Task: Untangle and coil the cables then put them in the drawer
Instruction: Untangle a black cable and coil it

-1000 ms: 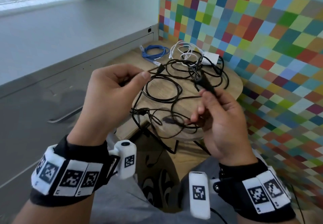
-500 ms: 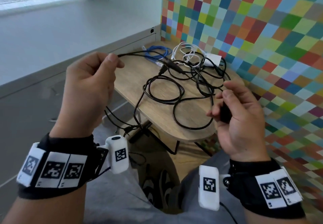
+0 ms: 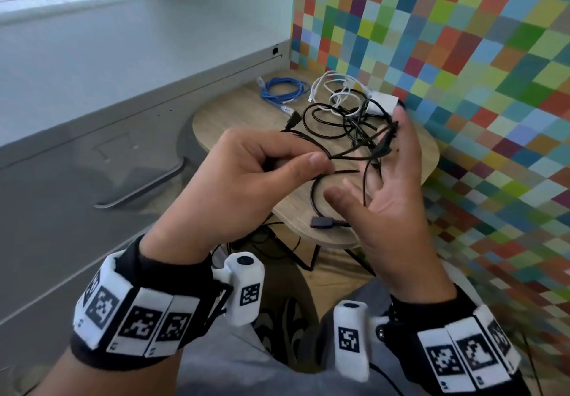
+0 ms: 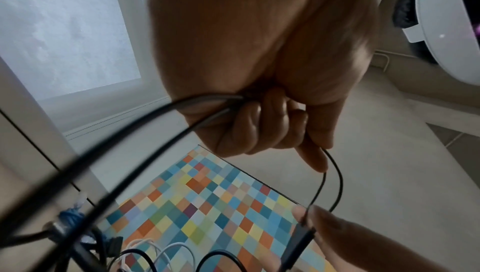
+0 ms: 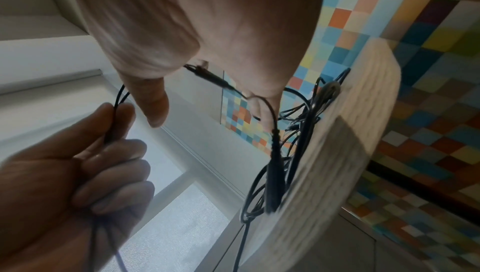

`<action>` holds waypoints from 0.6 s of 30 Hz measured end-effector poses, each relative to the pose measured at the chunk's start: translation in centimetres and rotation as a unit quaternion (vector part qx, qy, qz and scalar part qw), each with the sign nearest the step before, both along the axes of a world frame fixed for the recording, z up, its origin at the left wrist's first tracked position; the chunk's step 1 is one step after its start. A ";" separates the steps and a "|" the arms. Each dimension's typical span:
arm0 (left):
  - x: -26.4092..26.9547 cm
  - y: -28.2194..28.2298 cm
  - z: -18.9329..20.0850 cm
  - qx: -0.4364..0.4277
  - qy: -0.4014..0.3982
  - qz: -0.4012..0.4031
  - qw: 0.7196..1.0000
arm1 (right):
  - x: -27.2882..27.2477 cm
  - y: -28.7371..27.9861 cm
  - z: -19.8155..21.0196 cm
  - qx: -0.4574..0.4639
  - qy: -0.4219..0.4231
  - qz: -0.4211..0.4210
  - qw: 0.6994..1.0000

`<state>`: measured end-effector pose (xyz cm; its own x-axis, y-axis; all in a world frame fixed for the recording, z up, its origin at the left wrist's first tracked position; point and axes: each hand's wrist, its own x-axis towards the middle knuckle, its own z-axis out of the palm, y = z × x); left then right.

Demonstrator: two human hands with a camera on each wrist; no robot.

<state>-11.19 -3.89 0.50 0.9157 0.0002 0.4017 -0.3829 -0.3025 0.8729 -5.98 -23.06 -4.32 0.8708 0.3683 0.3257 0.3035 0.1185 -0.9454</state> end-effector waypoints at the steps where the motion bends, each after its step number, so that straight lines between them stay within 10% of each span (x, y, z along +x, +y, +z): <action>1: -0.1 0.0 0.1 0.003 -0.003 -0.002 1.000 | -0.1 0.0 0.1 -0.009 -0.007 0.001 1.000; 14: -0.4 3.3 -0.2 0.086 0.101 0.070 0.989 | 0.8 -1.7 2.8 0.107 0.007 -0.034 0.994; 18: -0.5 3.4 0.2 0.087 0.091 0.086 0.988 | 0.2 -1.4 3.0 -0.005 -0.006 0.015 1.000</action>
<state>-11.68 -0.51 0.71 0.9653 0.1066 0.2383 -0.1547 -0.5015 0.8512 -5.82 -24.43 -1.32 0.8550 0.3978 0.3329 0.3117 0.1190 -0.9427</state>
